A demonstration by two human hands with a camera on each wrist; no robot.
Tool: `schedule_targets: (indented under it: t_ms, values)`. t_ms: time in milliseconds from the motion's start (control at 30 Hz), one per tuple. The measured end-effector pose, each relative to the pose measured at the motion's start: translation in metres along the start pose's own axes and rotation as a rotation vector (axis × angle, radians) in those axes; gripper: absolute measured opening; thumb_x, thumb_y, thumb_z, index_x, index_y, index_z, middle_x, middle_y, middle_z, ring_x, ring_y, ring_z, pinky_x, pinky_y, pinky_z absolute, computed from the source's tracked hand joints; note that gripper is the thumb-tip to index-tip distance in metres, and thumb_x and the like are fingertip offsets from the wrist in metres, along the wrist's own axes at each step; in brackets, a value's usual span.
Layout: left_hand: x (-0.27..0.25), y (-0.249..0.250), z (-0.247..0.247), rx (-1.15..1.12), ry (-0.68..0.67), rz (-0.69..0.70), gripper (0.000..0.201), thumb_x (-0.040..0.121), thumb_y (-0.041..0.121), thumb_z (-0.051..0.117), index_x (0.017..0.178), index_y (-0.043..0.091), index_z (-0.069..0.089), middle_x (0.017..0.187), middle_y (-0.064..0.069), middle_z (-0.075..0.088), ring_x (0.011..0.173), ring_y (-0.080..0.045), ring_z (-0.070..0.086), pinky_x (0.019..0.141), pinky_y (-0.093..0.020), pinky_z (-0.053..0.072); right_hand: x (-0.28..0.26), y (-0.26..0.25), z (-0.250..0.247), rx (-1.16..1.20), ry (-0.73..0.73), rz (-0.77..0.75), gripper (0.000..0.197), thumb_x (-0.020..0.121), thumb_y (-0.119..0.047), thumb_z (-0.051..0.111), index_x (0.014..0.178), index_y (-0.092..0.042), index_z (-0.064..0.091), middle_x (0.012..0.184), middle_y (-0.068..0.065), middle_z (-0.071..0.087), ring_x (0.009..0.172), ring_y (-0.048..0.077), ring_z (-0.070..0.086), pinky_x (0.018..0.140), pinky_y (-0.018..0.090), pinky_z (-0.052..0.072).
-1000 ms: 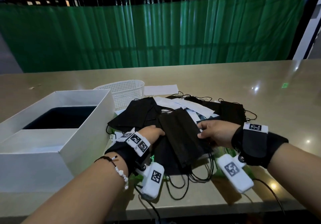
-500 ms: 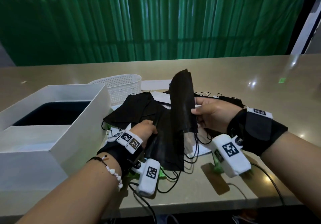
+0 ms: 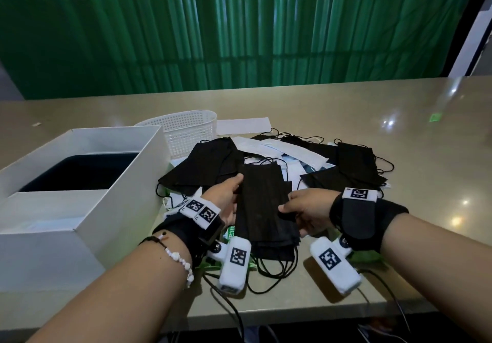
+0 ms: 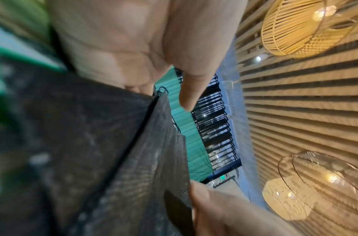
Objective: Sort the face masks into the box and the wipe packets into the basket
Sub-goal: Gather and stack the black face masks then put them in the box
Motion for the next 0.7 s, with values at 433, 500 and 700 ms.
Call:
schedule_targets:
  t_ms: [433, 500, 700]
  values:
    - [-0.061, 0.094, 0.045, -0.086, -0.250, 0.457, 0.035, 0.091, -0.008, 0.037, 0.119, 0.005, 0.054, 0.103, -0.013, 0.066, 0.088, -0.023, 0.065, 0.072, -0.035, 0.057, -0.027, -0.035, -0.017, 0.183, -0.074, -0.298, 0.081, 0.047, -0.067, 0.077, 0.108, -0.018, 0.052, 0.092, 0.004, 0.065, 0.081, 0.015, 0.061, 0.064, 0.028, 0.050]
    - [-0.066, 0.097, 0.043, -0.233, -0.250, 0.471, 0.034, 0.089, -0.010, 0.034, 0.111, 0.004, 0.057, 0.094, -0.011, 0.070, 0.081, -0.022, 0.070, 0.068, -0.036, 0.059, -0.030, -0.039, -0.008, 0.225, -0.146, -0.347, 0.090, 0.045, -0.058, 0.083, 0.122, -0.020, 0.054, 0.110, 0.005, 0.066, 0.098, 0.020, 0.059, 0.082, 0.033, 0.052]
    - [-0.058, 0.088, 0.016, -0.421, -0.177, 0.410, 0.021, 0.091, 0.001, 0.041, 0.097, 0.004, 0.060, 0.093, -0.013, 0.069, 0.085, -0.026, 0.068, 0.075, -0.046, 0.057, -0.034, -0.049, -0.033, 0.218, 0.066, -0.416, 0.034, 0.062, -0.018, 0.076, 0.092, -0.008, 0.065, 0.083, 0.020, 0.054, 0.070, 0.026, 0.053, 0.073, 0.034, 0.043]
Point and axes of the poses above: each hand's wrist, its own x-axis towards the middle knuckle, its own z-axis out of the palm, y = z × x, the point moved 9 cm from there along x, towards the middle knuckle
